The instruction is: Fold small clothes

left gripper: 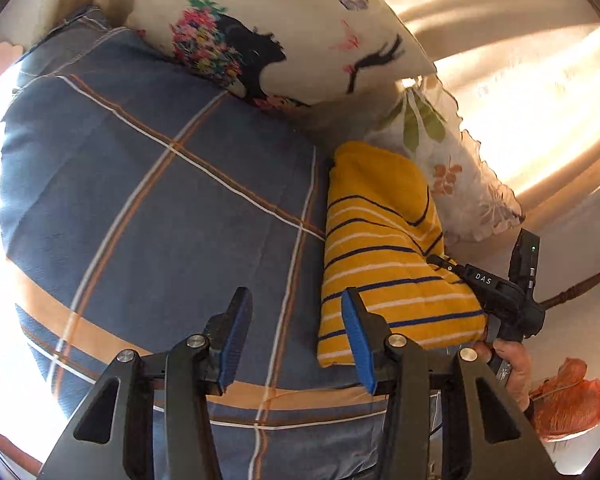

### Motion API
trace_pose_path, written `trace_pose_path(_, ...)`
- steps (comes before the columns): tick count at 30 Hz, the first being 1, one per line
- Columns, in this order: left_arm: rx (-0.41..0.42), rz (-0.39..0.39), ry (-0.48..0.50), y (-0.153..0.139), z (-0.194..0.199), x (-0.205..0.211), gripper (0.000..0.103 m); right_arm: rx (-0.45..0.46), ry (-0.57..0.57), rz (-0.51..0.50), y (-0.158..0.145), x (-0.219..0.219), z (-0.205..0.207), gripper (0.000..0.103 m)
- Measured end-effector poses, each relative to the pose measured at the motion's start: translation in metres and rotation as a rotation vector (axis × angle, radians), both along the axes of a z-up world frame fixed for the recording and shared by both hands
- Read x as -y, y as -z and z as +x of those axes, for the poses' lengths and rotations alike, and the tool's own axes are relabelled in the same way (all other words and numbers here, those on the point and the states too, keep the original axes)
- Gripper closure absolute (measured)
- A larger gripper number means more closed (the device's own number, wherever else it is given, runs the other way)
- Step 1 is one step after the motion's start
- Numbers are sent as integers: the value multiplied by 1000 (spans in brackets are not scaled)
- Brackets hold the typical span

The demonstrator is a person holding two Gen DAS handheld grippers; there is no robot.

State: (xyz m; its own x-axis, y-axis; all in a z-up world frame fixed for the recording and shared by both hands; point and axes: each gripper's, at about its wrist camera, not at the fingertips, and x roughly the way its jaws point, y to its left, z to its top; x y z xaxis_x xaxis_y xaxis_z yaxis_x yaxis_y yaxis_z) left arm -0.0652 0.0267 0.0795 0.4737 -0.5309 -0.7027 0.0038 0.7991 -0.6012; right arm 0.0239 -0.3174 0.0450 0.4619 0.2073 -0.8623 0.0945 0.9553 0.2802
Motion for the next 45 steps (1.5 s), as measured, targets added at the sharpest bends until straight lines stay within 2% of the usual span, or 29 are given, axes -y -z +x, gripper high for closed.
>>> trace_pose_path(3,-11,30,80,8,15,49,59,-40,104,78,30,59,-10,91)
trace_pose_path(5,-18,59,138,14,22,81,59,-69,86,149,53,74,-14,90)
trace_pose_path(6,-21,78,167,16,27,98,59,-72,89,173,59,80,-17,85)
trace_pose_path(7,-21,96,197,18,30,113,59,-58,107,193,61,87,-19,71)
trace_pose_path(9,-20,134,246,24,38,141,57,3,162,219,51,102,-29,66)
trace_pose_path(12,-44,193,287,40,45,174,56,80,199,255,31,113,-40,65)
trace_pose_path(14,-77,250,305,56,48,192,49,92,139,337,25,107,-40,65)
trace_pose_path(16,-87,297,316,64,49,203,48,74,75,334,29,96,-37,65)
trace_pose_path(18,-76,314,328,60,46,205,47,38,41,284,43,80,-28,65)
trace_pose_path(20,-83,274,331,51,46,198,47,-59,9,177,68,69,-14,65)
trace_pose_path(21,-81,240,325,46,46,192,47,-71,-7,134,77,68,-16,62)
trace_pose_path(23,-59,207,285,34,47,173,47,-30,0,113,67,67,-19,58)
trace_pose_path(24,-44,190,259,28,48,161,46,-18,12,119,61,68,-21,54)
trace_pose_path(26,-34,152,209,24,54,137,35,20,36,145,52,73,-24,41)
trace_pose_path(27,-36,142,182,25,62,131,32,36,52,150,51,80,-27,28)
trace_pose_path(28,-42,133,162,29,68,122,27,48,72,151,53,84,-26,23)
trace_pose_path(31,-83,89,176,50,88,114,24,2,128,144,70,92,-12,24)
trace_pose_path(33,-126,67,202,67,103,122,24,-23,161,233,87,97,-5,23)
trace_pose_path(36,-162,-32,286,85,118,141,23,-16,133,378,100,86,7,22)
trace_pose_path(37,-176,-75,311,90,121,147,23,-15,123,389,101,81,10,25)
trace_pose_path(38,-200,-100,330,92,122,153,23,-32,108,422,102,75,15,32)
trace_pose_path(39,-199,-84,325,89,122,156,24,-57,101,477,104,73,19,48)
trace_pose_path(42,-153,-78,342,62,115,154,37,-29,106,552,89,76,14,57)
trace_pose_path(45,-80,7,361,25,106,149,39,27,76,598,71,75,5,58)
